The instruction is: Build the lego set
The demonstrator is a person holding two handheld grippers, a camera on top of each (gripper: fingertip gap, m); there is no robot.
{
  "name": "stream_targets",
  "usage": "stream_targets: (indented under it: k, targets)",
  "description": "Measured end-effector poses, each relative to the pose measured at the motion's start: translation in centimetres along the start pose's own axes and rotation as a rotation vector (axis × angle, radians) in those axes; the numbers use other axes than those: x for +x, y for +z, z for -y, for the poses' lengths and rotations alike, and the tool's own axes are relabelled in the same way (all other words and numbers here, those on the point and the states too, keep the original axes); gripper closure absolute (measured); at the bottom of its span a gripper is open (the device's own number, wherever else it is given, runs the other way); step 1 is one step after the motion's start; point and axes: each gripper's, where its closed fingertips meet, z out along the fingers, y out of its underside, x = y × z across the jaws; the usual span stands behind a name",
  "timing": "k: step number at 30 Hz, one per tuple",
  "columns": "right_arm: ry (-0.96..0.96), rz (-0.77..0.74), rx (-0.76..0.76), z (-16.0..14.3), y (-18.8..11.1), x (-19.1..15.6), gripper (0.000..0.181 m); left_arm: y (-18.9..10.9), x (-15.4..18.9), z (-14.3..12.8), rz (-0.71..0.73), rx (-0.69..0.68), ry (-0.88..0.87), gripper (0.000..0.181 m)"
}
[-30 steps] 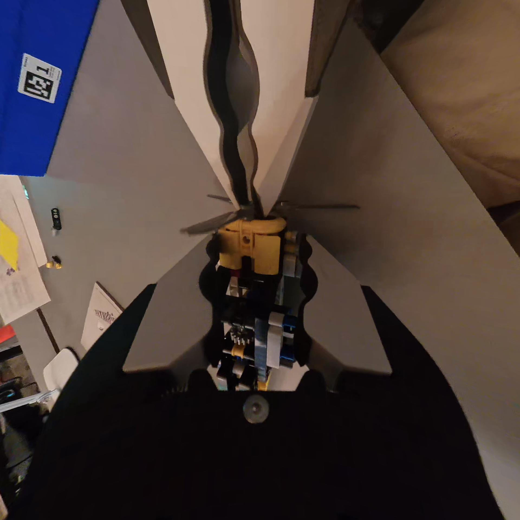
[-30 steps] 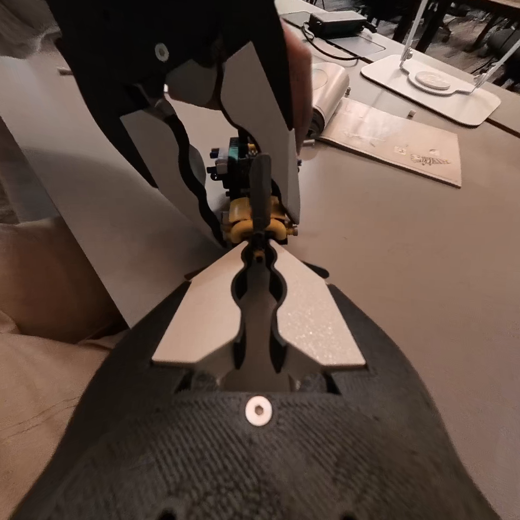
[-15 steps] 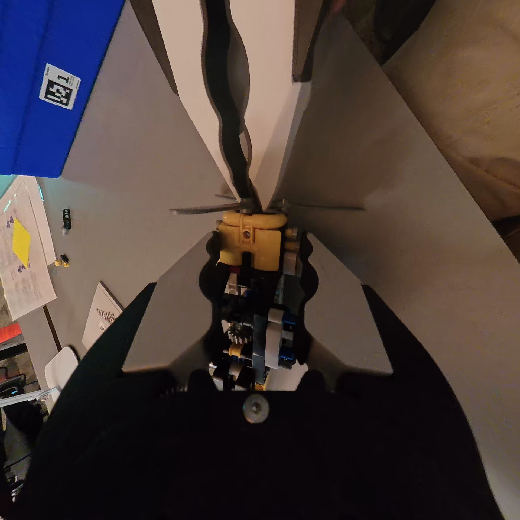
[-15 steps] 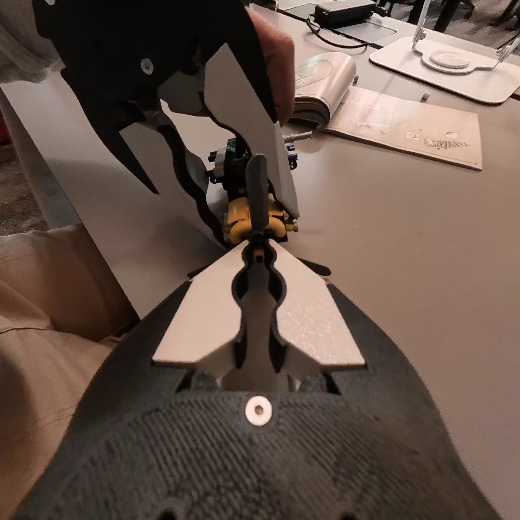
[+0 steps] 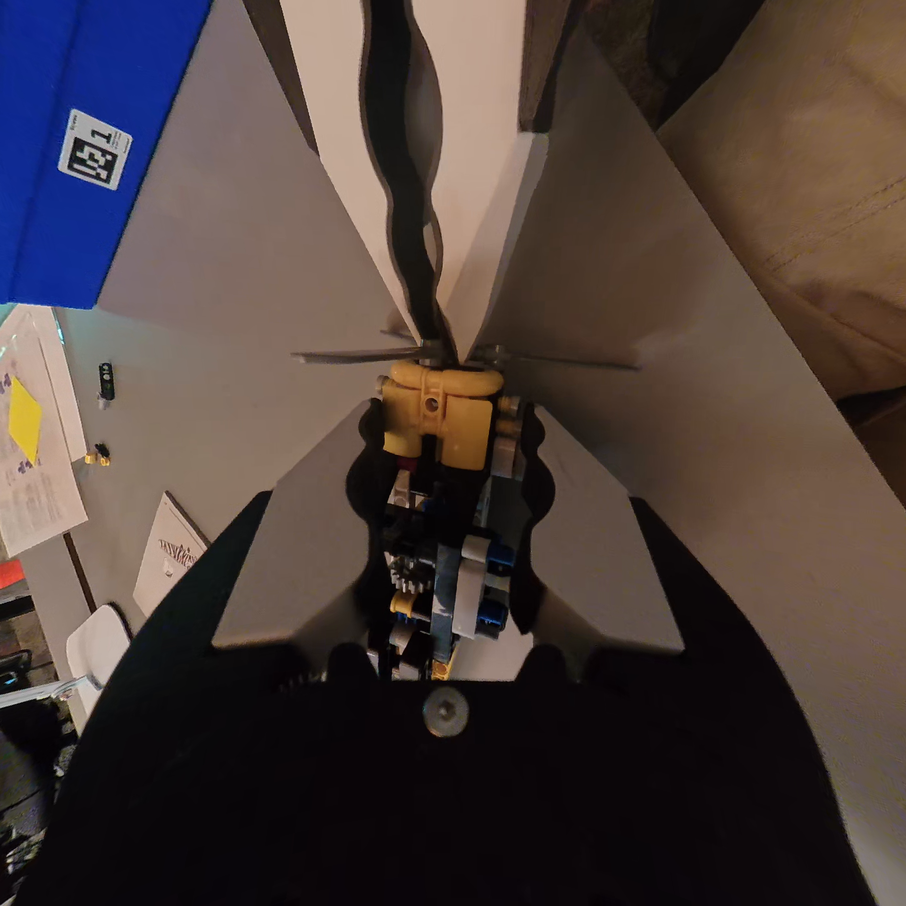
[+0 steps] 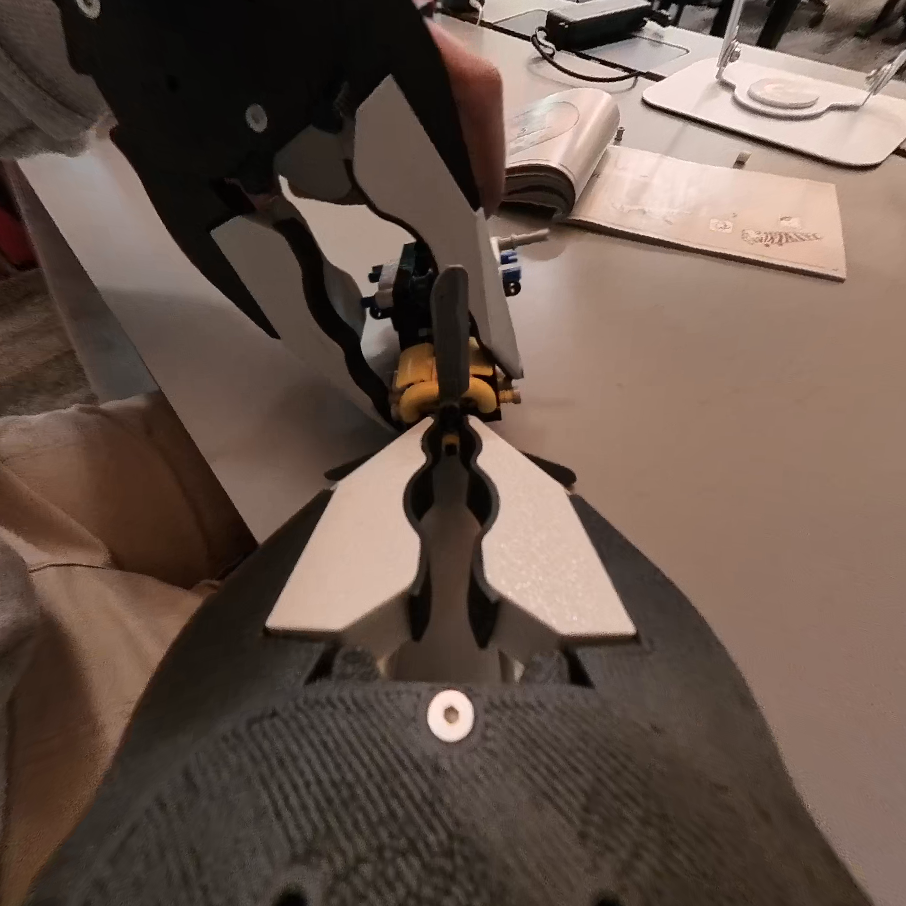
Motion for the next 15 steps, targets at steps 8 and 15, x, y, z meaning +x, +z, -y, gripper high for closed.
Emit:
stream_targets:
  k: [8,15]
  targets:
    - [0.034,0.003,0.005,-0.09,-0.17,-0.02,0.175,0.10,0.01,0.10,-0.011,-0.013,-0.015,0.123]
    - [-0.031,-0.031,-0.011,-0.29,-0.33,-0.27,0.175,0.06,0.28,0.17,-0.016,-0.008,-0.033,0.123]
